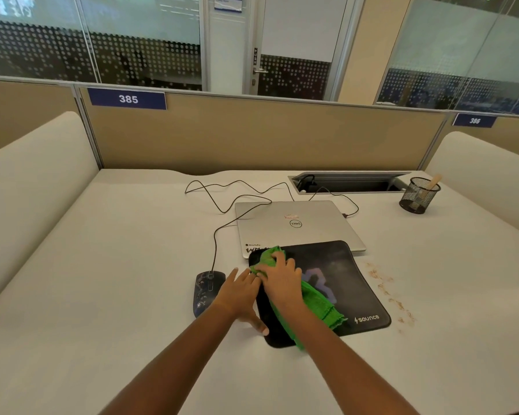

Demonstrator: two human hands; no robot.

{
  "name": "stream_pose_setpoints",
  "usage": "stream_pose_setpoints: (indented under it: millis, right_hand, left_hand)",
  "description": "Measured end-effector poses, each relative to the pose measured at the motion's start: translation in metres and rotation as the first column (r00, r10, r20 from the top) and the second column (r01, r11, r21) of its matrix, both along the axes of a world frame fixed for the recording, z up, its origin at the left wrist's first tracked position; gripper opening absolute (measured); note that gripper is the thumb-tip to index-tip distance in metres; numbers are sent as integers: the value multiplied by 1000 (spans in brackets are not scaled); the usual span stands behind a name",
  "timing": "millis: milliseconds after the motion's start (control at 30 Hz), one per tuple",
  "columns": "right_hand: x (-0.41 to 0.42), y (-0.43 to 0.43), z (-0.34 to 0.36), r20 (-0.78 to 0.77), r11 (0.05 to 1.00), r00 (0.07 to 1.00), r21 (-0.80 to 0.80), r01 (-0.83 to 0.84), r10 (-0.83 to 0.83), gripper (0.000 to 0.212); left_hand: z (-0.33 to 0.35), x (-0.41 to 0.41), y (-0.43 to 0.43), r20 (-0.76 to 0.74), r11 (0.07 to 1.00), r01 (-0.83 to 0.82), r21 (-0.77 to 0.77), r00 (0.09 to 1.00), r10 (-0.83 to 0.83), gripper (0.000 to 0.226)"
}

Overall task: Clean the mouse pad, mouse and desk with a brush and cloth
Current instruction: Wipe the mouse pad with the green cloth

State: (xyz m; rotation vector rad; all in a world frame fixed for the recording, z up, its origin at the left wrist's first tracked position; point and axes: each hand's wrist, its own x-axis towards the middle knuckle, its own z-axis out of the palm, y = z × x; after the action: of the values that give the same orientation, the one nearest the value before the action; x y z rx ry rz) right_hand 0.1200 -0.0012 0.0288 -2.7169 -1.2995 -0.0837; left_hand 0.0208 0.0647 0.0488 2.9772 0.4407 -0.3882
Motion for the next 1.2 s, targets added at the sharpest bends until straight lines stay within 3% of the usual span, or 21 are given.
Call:
stream_pose_setpoints:
  millis: [100, 233, 433, 600, 767, 833, 1000, 1100, 1200]
  right_hand:
    - [19, -12, 5, 47, 998, 999, -68, -19, 22, 32]
    - [25, -18, 7, 46, 987, 987, -45, 154, -151, 30]
    - [8, -11, 5, 81, 988, 989, -94, -120, 127, 31]
    - [16, -13, 9, 39, 991, 993, -74, 112, -109, 32]
    - [-2, -13, 0, 69, 993, 994, -92, -78, 85, 33]
    - [13, -28, -1, 74, 996, 996, -84, -37, 43, 35]
    - [40, -58, -3, 11, 960, 961, -31, 277, -277, 35]
    - [21, -56, -6, 72, 952, 950, -19, 306, -304, 38]
    - [-17, -50, -10, 72, 975, 973, -30, 221, -218, 44]
  left_hand:
    - [-3, -3, 1, -10, 1000, -6, -1, 1000, 6, 107]
    - [-5, -4, 2, -11, 1000, -10, 7, 1000, 10, 104]
    - [-5, -4, 2, -6, 1000, -12, 11, 1000, 12, 104]
    - [-6, -6, 1, -5, 1000, -19, 5, 1000, 19, 101]
    - [-5, -4, 1, -14, 1000, -22, 0, 1000, 22, 105]
    - [-5, -5, 1, -7, 1000, -21, -6, 1000, 21, 103]
    - [-5, -5, 3, -2, 1000, -21, -12, 1000, 21, 99]
    - [-6, -3, 2, -3, 1000, -17, -2, 1000, 17, 99]
    - [-6, -1, 2, -8, 1000, -11, 14, 1000, 11, 100]
